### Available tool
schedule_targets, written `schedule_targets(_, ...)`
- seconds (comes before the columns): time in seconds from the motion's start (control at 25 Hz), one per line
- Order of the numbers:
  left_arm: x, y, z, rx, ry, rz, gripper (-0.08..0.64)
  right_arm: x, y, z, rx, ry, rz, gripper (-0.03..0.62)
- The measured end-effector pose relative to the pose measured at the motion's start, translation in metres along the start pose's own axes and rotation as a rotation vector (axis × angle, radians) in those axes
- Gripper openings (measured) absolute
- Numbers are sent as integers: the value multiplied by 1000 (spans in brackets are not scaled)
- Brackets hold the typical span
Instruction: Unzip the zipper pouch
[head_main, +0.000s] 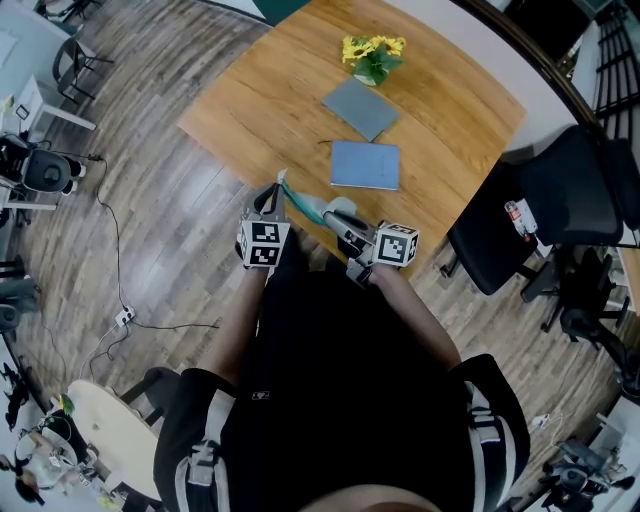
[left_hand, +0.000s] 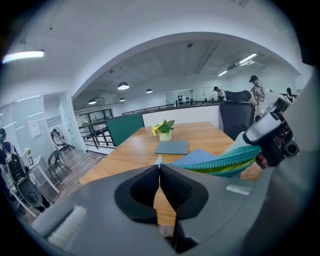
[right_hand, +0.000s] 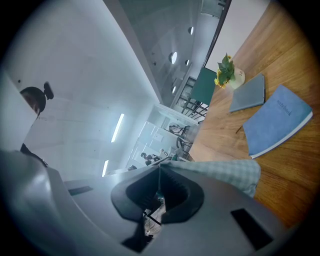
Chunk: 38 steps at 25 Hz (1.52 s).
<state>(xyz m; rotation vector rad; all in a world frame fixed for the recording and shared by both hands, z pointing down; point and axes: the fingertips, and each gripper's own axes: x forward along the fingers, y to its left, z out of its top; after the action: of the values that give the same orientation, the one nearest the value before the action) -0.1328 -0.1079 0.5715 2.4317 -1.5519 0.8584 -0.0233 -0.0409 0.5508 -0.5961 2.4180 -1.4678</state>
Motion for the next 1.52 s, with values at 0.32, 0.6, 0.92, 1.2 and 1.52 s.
schedule_targets(0.32, 4, 3, -1, -6, 3, -2, 9, 0, -2, 0, -1, 2, 5, 11)
schedule_targets(0.6, 4, 5, -2, -4, 6, 2, 21, 4, 3, 1, -11, 3, 14, 9)
schedule_targets(0.92, -1, 18, -2, -138, -53, -5, 87, 7, 0, 4, -24, 3, 3, 11)
schedule_targets(1.2, -12, 28, -2, -171, -81, 15, 91, 4, -7, 15, -32, -33, -26, 12)
schedule_targets(1.52, -31, 40, -6, -205, -130, 23, 24, -6, -18, 28, -72, -65, -69, 12)
